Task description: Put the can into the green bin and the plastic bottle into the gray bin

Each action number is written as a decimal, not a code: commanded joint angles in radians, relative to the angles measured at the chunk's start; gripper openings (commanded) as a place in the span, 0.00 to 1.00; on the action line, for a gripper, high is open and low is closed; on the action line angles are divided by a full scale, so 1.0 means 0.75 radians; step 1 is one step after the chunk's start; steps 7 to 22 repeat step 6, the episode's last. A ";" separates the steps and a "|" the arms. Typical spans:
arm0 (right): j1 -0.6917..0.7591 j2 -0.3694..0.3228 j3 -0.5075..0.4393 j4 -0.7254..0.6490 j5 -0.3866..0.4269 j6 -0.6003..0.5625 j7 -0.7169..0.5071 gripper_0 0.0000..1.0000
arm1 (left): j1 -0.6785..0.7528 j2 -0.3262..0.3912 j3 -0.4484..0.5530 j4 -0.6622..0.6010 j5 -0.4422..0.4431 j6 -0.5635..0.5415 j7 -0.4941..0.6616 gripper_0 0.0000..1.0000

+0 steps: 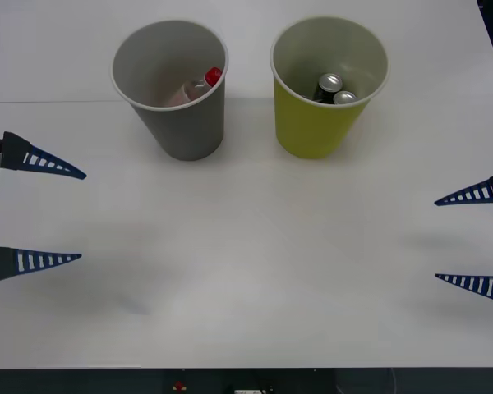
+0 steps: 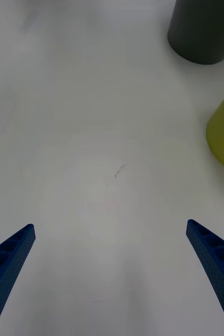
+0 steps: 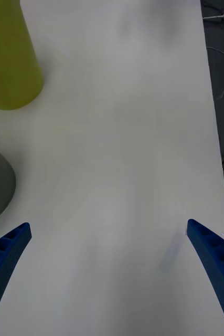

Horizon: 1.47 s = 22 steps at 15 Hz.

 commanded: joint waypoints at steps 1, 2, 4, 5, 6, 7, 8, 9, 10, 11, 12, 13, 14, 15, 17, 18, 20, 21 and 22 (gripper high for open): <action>0.000 0.000 0.000 0.000 0.000 0.000 0.000 1.00 | 0.000 0.011 0.000 0.057 0.019 -0.022 -0.037 1.00; 0.000 0.000 0.000 0.000 0.000 0.000 0.000 1.00 | 0.000 0.009 0.000 0.054 0.019 -0.022 -0.041 1.00; 0.000 0.000 0.000 0.000 0.000 0.000 0.000 1.00 | 0.004 0.009 0.005 0.057 0.019 -0.022 -0.045 1.00; 0.000 0.000 0.000 0.000 0.000 0.000 0.000 1.00 | 0.004 0.009 0.005 0.057 0.019 -0.022 -0.045 1.00; 0.000 0.000 0.000 0.000 0.000 0.000 0.000 1.00 | 0.004 0.009 0.005 0.057 0.019 -0.022 -0.045 1.00; 0.000 0.000 0.000 0.000 0.000 0.000 0.000 1.00 | 0.004 0.009 0.005 0.057 0.019 -0.022 -0.045 1.00; 0.000 0.000 0.000 0.000 0.000 0.000 0.000 1.00 | 0.004 0.009 0.005 0.057 0.019 -0.022 -0.045 1.00; 0.000 0.000 0.000 0.000 0.000 0.000 0.000 1.00 | 0.004 0.009 0.005 0.057 0.019 -0.022 -0.045 1.00; 0.000 0.000 0.000 0.000 0.000 0.000 0.000 1.00 | 0.004 0.009 0.005 0.057 0.019 -0.022 -0.045 1.00; 0.000 0.000 0.000 0.000 0.000 0.000 0.000 1.00 | 0.004 0.009 0.005 0.057 0.019 -0.022 -0.045 1.00; 0.000 0.000 0.000 0.000 0.000 0.000 0.000 1.00 | 0.004 0.009 0.005 0.057 0.019 -0.022 -0.045 1.00; 0.000 0.000 0.000 0.000 0.000 0.000 0.000 1.00 | 0.004 0.009 0.005 0.057 0.019 -0.022 -0.045 1.00; 0.000 0.000 0.000 0.000 0.000 0.000 0.000 1.00 | 0.004 0.009 0.005 0.057 0.019 -0.022 -0.045 1.00; 0.000 0.000 0.000 0.000 0.000 0.000 0.000 1.00 | 0.004 0.009 0.005 0.057 0.019 -0.022 -0.045 1.00; 0.000 0.000 0.000 0.000 0.000 0.000 0.000 1.00 | 0.004 0.009 0.005 0.057 0.019 -0.022 -0.045 1.00; 0.000 0.000 0.000 0.000 0.000 0.000 0.000 1.00 | 0.004 0.009 0.005 0.057 0.019 -0.022 -0.045 1.00; 0.000 0.000 0.000 0.000 0.000 0.000 0.000 1.00 | 0.004 0.009 0.005 0.057 0.019 -0.022 -0.045 1.00; 0.000 0.000 0.000 0.000 0.000 0.000 0.000 1.00 | 0.004 0.009 0.005 0.057 0.019 -0.022 -0.045 1.00; 0.000 0.000 0.000 0.000 0.000 0.000 0.000 1.00 | 0.004 0.009 0.005 0.057 0.019 -0.022 -0.045 1.00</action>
